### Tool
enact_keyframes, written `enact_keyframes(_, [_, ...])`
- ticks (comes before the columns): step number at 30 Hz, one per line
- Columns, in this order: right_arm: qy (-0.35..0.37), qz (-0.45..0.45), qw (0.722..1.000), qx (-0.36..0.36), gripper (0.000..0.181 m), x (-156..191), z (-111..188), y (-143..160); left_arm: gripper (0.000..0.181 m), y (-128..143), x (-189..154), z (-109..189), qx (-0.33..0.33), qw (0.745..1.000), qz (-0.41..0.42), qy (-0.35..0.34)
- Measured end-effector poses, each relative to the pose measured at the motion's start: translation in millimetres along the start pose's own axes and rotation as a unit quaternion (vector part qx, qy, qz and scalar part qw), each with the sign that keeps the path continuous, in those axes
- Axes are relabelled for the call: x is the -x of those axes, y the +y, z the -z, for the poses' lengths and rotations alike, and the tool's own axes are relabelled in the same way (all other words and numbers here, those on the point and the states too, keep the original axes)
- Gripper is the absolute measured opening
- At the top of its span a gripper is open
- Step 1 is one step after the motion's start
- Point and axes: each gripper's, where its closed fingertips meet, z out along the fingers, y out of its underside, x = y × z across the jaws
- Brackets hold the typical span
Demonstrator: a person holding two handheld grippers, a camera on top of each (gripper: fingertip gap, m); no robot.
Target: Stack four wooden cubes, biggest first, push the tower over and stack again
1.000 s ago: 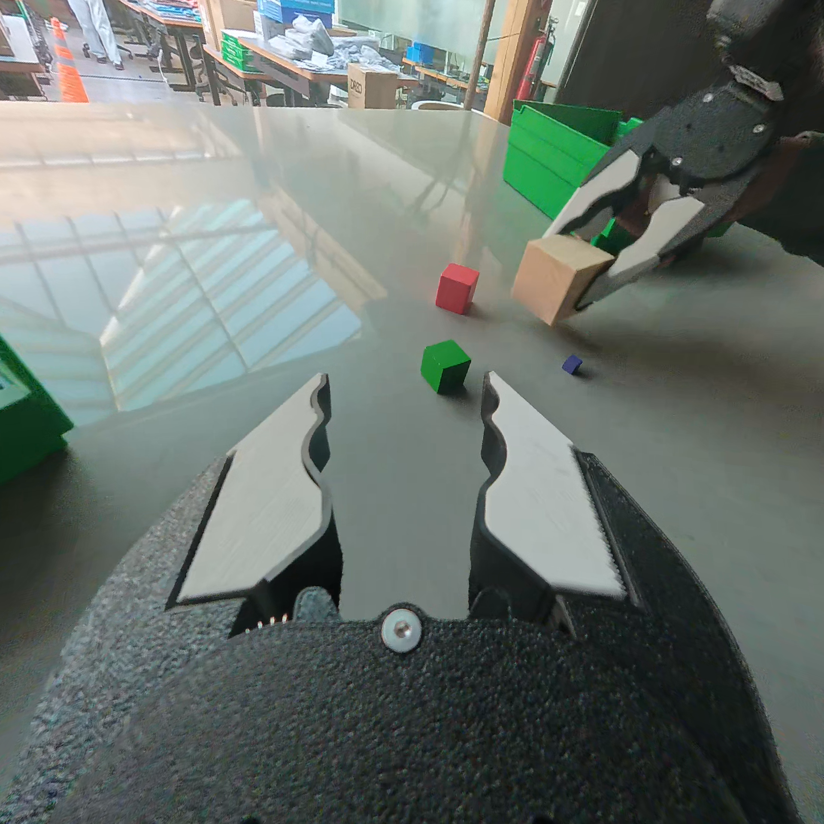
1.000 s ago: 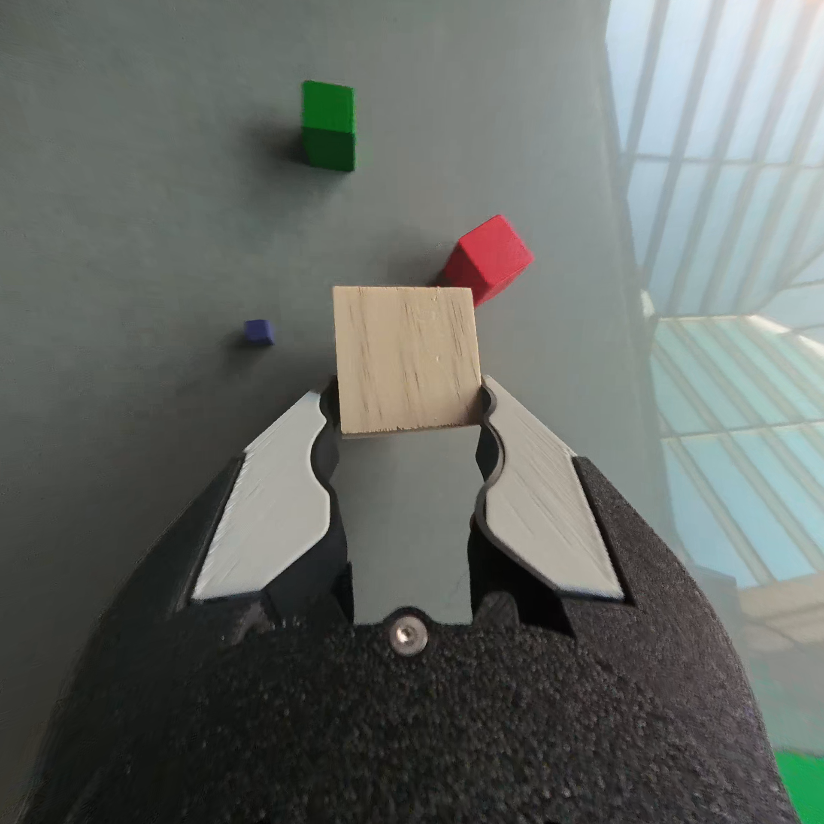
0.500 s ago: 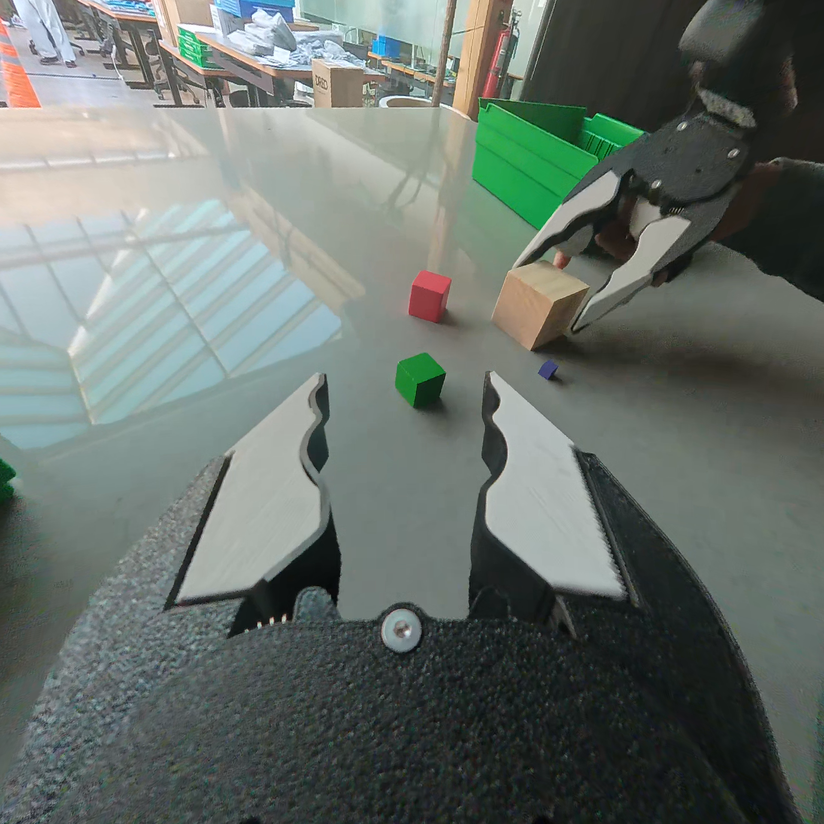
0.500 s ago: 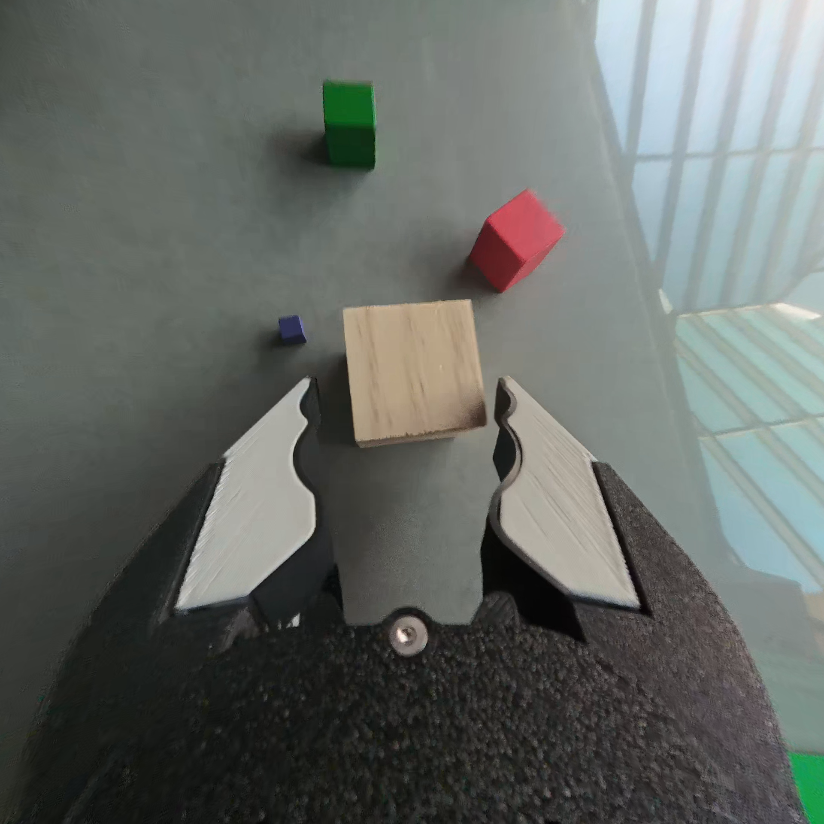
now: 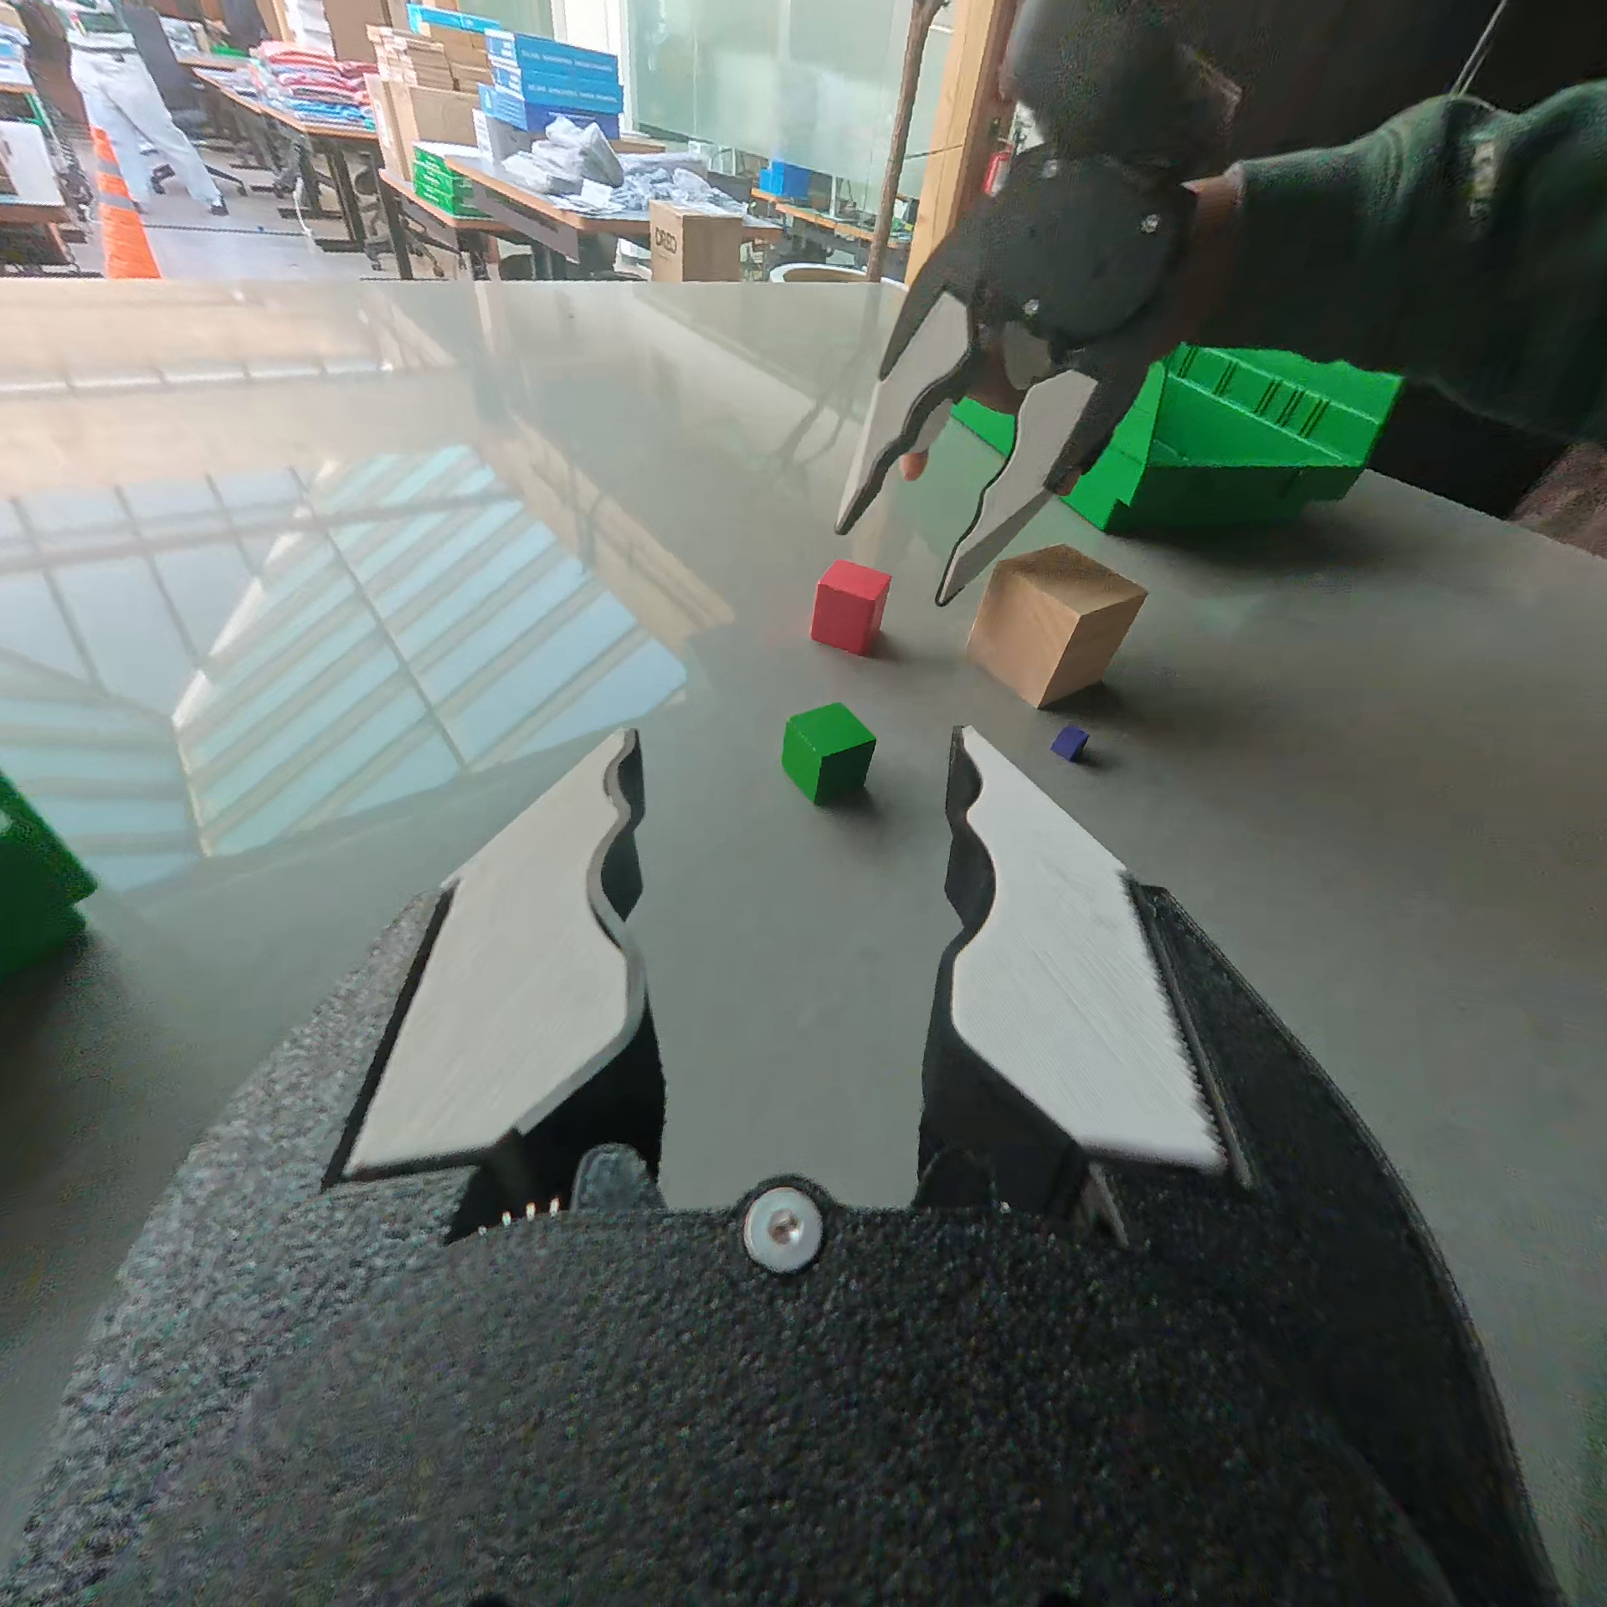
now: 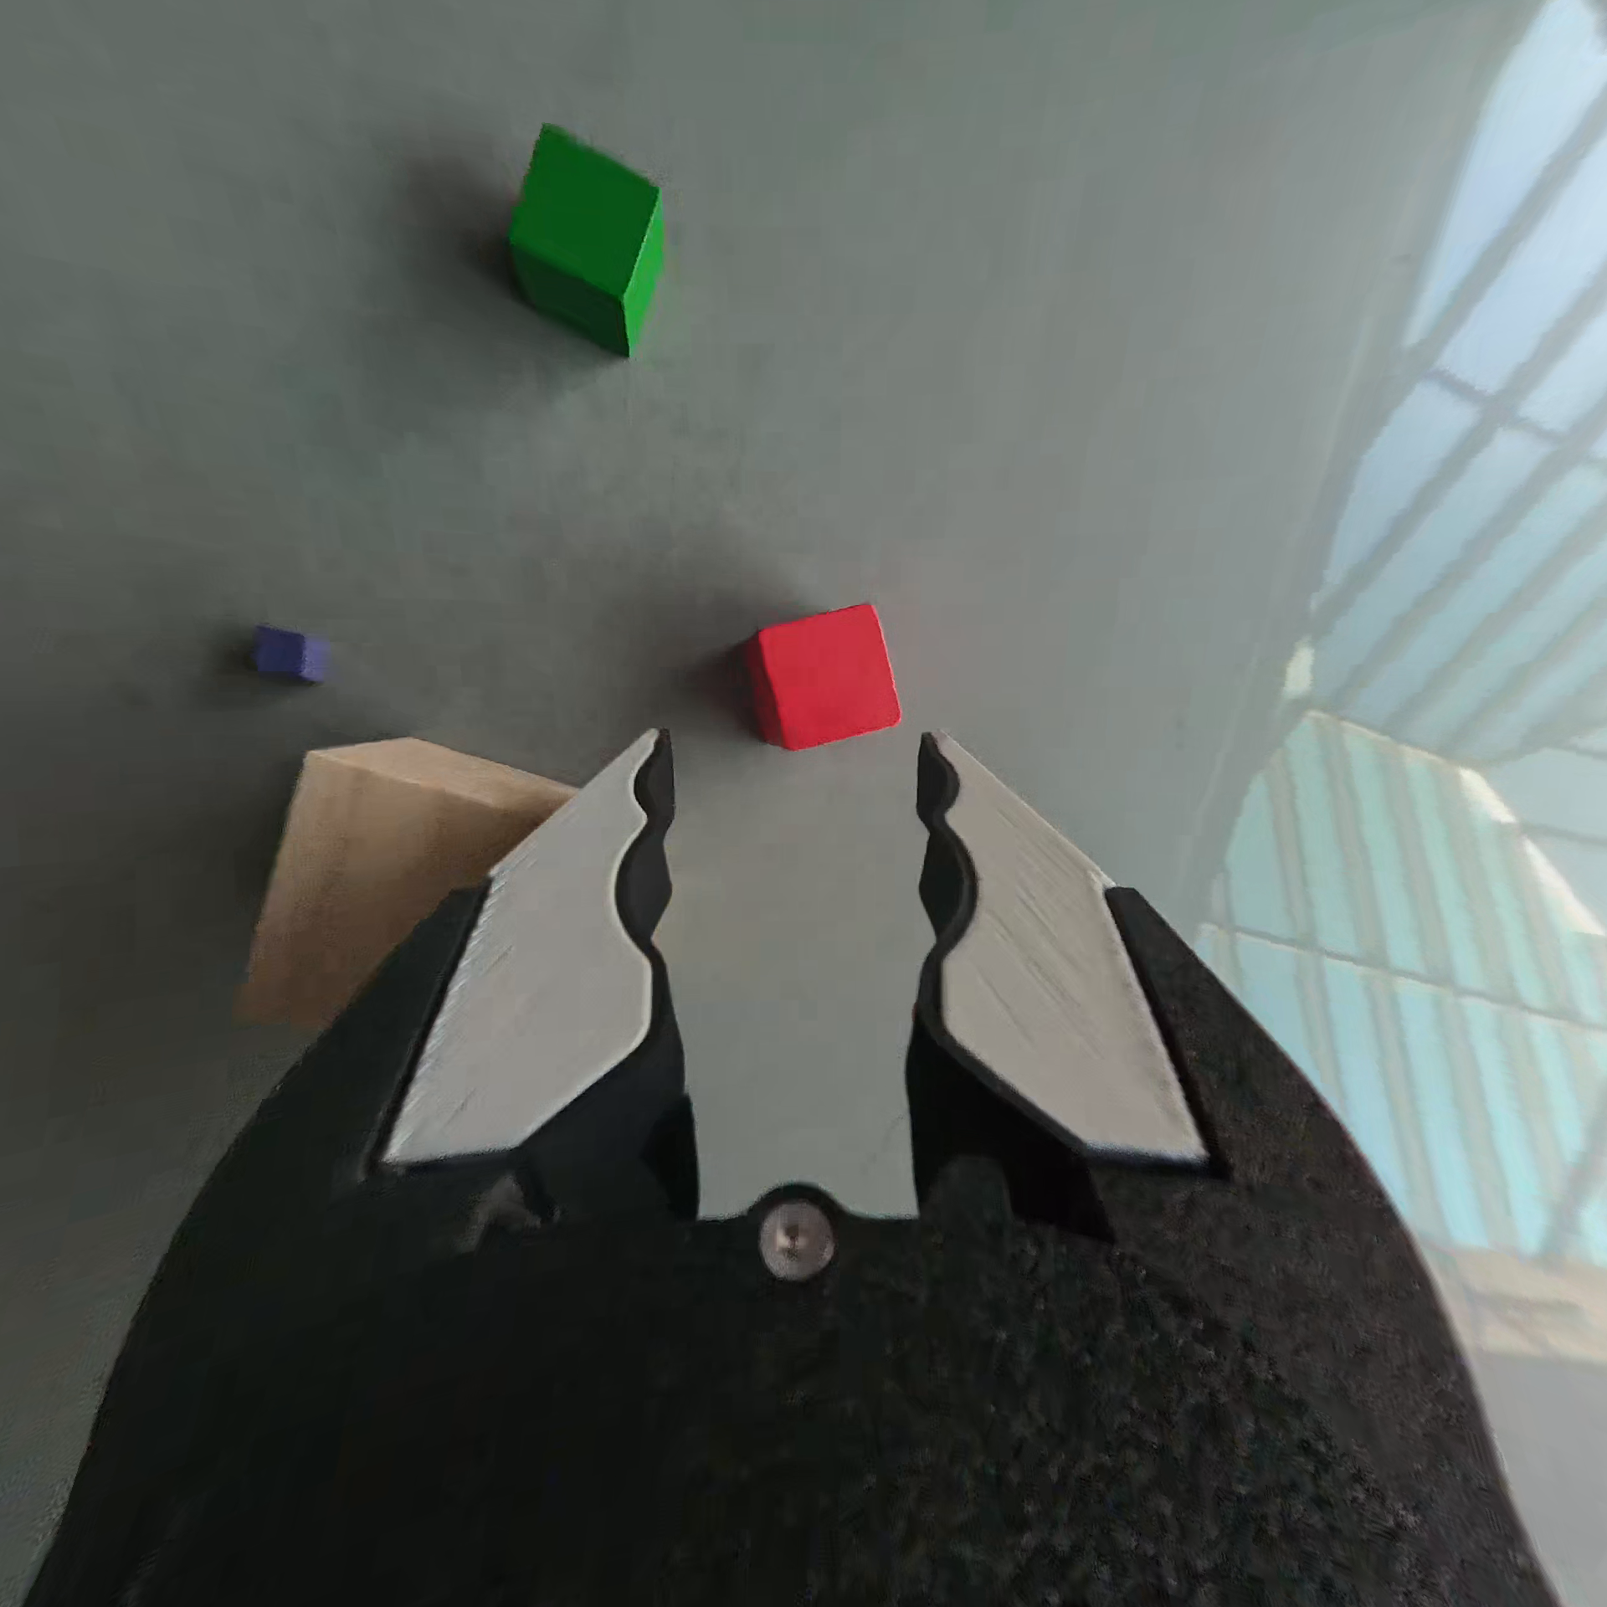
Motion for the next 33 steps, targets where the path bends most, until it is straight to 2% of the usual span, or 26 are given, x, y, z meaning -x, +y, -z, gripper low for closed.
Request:
enact_keyframes(6, [-0.051,0.049,0.996,0.045,0.056,-4,-23,-7,0.068,8,2,12,0.007,1.000,0.001,-0.009])
enact_keyframes(9, [-0.066,0.045,0.995,0.052,0.032,0,-27,-7,0.067,14,-3,11,0.031,0.999,-0.003,0.007])
enact_keyframes(11, [-0.055,0.030,0.997,0.036,0.032,-1,-16,-13,0.066,16,-6,9,0.040,0.999,-0.015,0.012])
enact_keyframes(14, [-0.023,0.003,0.999,0.022,0.032,-4,21,-19,0.066,18,-11,5,0.049,0.998,-0.029,0.020])
enact_keyframes(17, [0.007,-0.067,0.996,0.056,0.033,2,56,-10,0.066,16,-18,1,0.047,0.998,-0.044,0.029])
enact_keyframes(20, [0.032,-0.147,0.985,0.081,0.033,20,75,-1,0.066,14,-27,-5,0.045,0.997,-0.057,0.039])
enact_keyframes(26, [0.038,-0.173,0.980,0.085,0.033,58,72,7,0.065,11,-47,-11,0.039,0.995,-0.058,0.070])
enact_keyframes(33, [0.034,-0.188,0.978,0.085,0.033,63,59,10,0.064,17,-48,-4,0.046,0.995,-0.058,0.069])
